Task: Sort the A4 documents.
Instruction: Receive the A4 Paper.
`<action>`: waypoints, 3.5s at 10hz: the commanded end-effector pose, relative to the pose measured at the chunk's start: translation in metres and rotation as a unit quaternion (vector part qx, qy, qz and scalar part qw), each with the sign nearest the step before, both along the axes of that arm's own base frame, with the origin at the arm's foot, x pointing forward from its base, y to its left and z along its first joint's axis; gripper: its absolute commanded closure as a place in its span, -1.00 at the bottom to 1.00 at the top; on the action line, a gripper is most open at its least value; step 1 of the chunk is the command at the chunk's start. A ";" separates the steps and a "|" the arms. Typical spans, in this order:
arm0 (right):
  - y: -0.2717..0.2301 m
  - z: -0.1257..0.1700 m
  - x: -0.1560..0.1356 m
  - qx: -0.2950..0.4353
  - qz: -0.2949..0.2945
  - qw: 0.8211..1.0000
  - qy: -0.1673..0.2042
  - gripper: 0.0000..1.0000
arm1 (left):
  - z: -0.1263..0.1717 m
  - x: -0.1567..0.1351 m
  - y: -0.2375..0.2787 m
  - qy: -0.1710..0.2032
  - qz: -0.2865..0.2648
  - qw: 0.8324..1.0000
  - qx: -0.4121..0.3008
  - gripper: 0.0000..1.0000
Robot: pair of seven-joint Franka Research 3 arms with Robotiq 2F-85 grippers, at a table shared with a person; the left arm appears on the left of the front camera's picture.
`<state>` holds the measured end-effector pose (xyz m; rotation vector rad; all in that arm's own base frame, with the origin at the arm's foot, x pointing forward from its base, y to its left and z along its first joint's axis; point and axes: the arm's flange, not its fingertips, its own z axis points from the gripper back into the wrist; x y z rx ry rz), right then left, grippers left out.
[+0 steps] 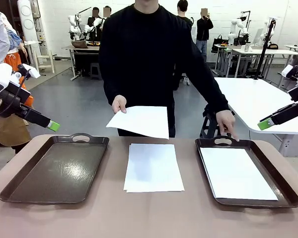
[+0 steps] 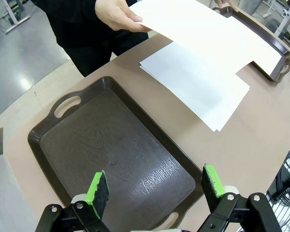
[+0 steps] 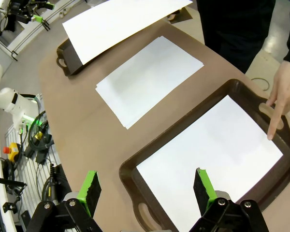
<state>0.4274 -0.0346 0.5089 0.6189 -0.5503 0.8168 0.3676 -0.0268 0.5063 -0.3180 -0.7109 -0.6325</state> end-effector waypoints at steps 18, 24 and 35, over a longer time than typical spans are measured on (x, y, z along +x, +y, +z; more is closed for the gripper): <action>0.085 -0.082 0.064 0.262 -0.146 0.908 0.292 -1.00 | 0.000 0.000 0.001 0.000 0.000 1.000 -0.002 -1.00; 0.166 -0.107 0.104 0.305 -0.143 0.866 0.370 -1.00 | 0.000 0.000 0.001 0.000 0.000 1.000 -0.002 -1.00; 0.238 -0.125 0.143 0.386 -0.117 0.788 0.464 -1.00 | 0.000 0.000 0.001 0.000 0.000 1.000 -0.002 -1.00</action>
